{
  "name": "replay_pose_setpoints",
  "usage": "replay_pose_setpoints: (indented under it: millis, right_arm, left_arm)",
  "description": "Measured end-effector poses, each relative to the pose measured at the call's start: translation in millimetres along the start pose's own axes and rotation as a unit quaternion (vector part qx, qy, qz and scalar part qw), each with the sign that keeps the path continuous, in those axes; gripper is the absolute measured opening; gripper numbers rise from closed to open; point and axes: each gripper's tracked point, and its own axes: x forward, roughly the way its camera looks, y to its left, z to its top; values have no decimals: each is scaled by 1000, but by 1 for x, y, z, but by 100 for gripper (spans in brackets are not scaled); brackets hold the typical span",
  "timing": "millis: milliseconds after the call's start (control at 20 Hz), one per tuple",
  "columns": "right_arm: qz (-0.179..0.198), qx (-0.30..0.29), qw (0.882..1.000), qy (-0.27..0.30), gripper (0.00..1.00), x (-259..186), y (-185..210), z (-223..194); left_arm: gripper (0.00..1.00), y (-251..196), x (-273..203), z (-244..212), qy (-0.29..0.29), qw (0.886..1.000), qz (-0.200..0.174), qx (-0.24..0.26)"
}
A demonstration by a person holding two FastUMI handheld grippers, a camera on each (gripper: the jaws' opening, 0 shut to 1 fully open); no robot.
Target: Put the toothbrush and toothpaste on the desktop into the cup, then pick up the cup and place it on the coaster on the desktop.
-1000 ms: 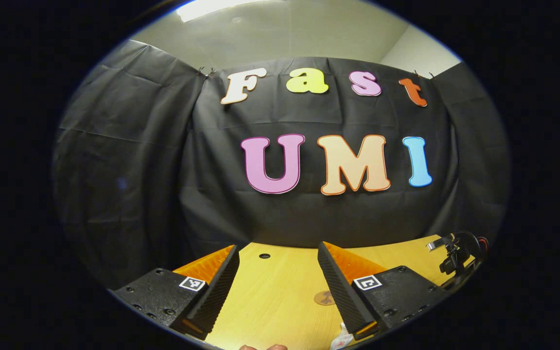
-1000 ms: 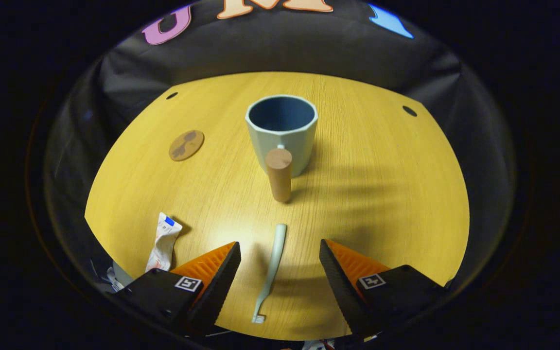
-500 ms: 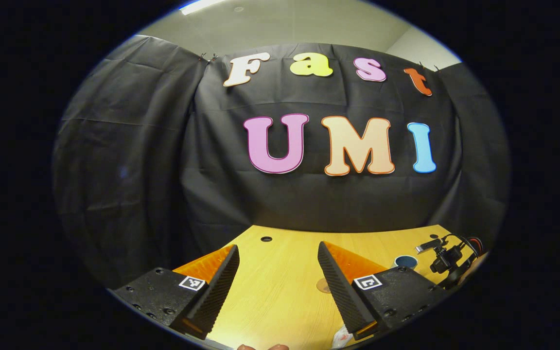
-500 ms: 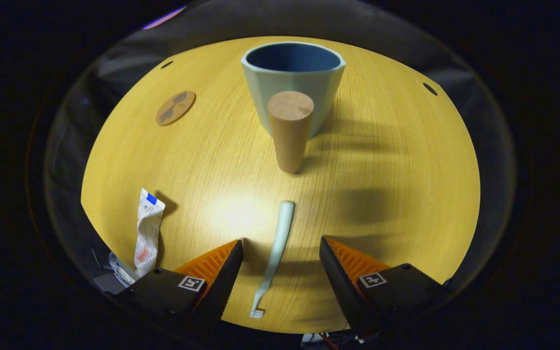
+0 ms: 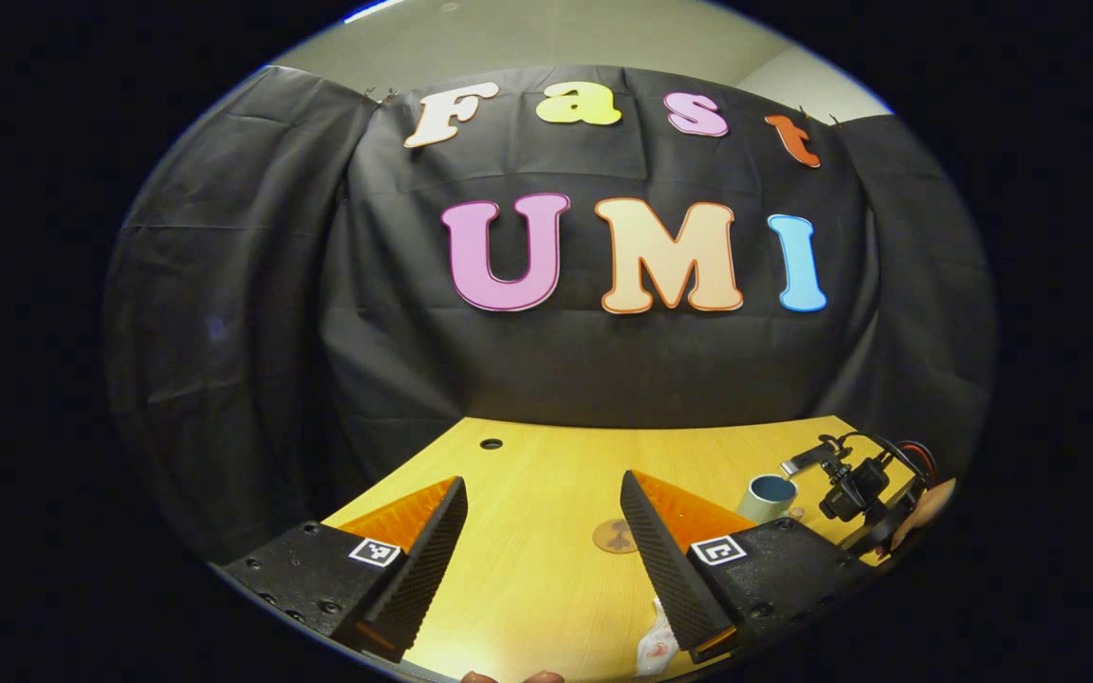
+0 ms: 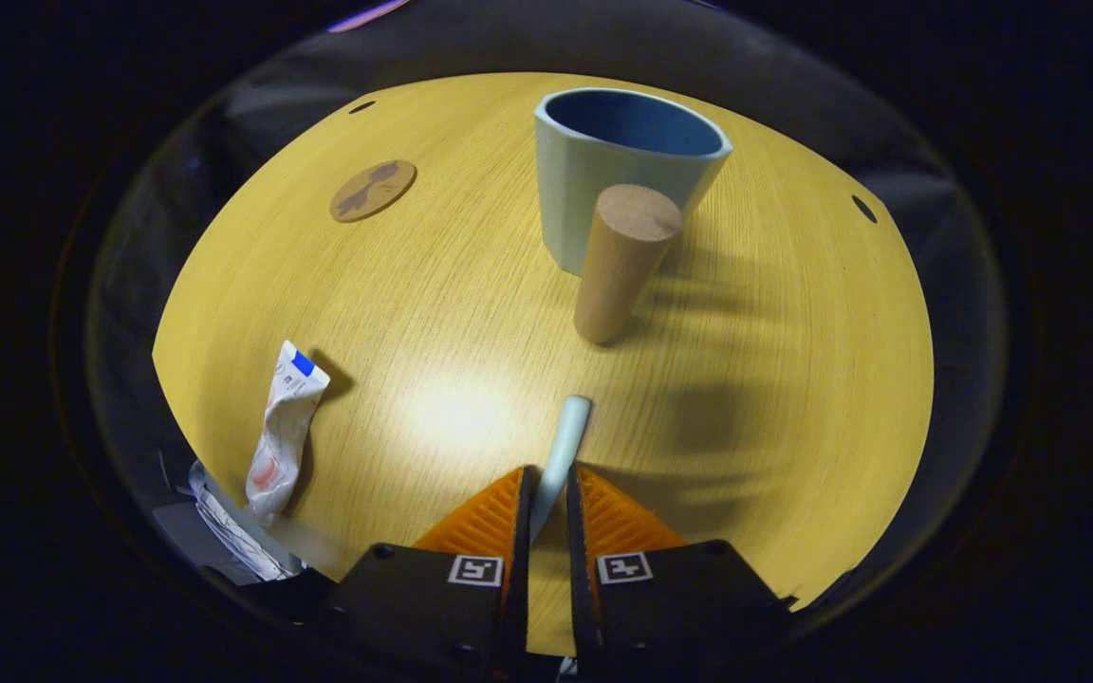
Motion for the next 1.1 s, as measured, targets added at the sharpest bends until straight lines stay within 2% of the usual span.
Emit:
replay_pose_setpoints:
  millis: [100, 250, 450, 650, 700, 800, 1100]
  right_arm:
    - [8, 0, 1000, -2, 22, -1, 4, -1]
    - [26, 6, 1000, -5, 6, -1, 0, -1]
    - [30, -3, 999, -20, 6, -1, 1, 0]
    - [35, -4, 999, -36, 6, -2, 1, 0]
    - [38, -1, 999, -39, 6, -1, 1, 0]
    - [44, 3, 998, -42, 6, -1, 1, 0]
    - [53, -1, 997, -53, 6, -1, 2, 0]
  left_arm:
    - [95, -14, 3, -12, 15, 1000, -16, 6]
    - [95, -37, 6, -40, 50, 997, -49, 22]
    - [95, -69, 4, -82, 108, 989, -94, 35]
    - [97, -91, 0, -124, 168, 977, -123, 50]
    - [94, -97, 0, -135, 183, 973, -129, 55]
    - [97, -107, 0, -154, 212, 965, -139, 61]
    - [97, -124, -6, -209, 306, 938, -151, 58]
